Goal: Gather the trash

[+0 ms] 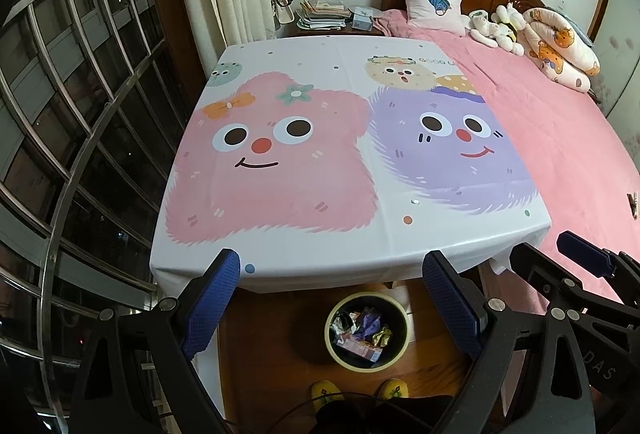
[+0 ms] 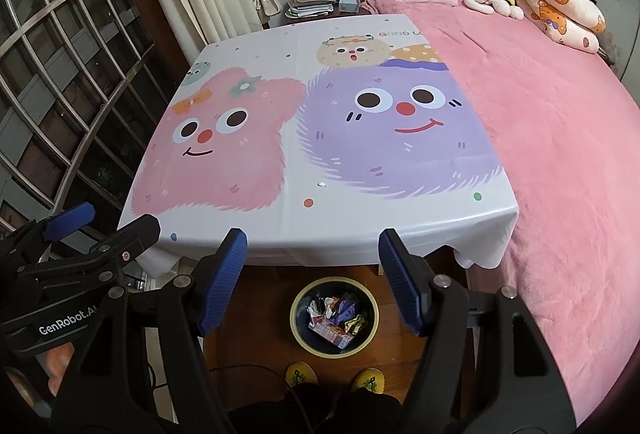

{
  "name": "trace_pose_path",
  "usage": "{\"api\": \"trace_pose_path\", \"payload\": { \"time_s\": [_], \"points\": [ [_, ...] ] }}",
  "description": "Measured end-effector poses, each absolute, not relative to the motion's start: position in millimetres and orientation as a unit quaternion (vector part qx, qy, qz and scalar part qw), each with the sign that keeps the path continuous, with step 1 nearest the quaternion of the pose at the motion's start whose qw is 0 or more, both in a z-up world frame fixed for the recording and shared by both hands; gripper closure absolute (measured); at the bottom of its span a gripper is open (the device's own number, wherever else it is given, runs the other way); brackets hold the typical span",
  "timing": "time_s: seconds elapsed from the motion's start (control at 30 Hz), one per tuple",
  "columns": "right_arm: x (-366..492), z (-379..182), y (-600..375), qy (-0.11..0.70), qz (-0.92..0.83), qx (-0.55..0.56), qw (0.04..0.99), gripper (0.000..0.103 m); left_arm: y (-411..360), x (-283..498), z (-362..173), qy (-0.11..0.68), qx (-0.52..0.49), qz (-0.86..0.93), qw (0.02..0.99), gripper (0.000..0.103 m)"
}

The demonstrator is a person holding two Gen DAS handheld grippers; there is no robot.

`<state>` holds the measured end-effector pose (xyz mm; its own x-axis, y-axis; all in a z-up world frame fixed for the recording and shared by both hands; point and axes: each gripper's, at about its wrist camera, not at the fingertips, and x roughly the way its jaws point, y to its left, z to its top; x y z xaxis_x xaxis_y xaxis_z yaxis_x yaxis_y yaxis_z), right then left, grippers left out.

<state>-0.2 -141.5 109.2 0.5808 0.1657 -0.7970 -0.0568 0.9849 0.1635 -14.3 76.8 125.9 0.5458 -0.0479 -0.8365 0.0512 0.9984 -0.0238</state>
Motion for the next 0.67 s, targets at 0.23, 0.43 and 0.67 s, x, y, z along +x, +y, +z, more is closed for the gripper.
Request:
{"api": "trace_pose_path", "payload": {
  "time_s": [0.23, 0.43, 0.67],
  "points": [
    [2, 101, -140, 0.458, 0.063, 0.062, 0.885, 0.037, 82, -12, 121, 0.480, 0.000, -0.030, 0.877, 0.009],
    [5, 98, -140, 0.461, 0.062, 0.063, 0.883, 0.037, 84, -11, 118, 0.483, 0.002, -0.031, 0.875, 0.009],
    [6, 99, -139, 0.461, 0.062, 0.063, 0.883, 0.037, 87, -7, 112, 0.487, 0.005, -0.034, 0.873, 0.009]
  ]
}}
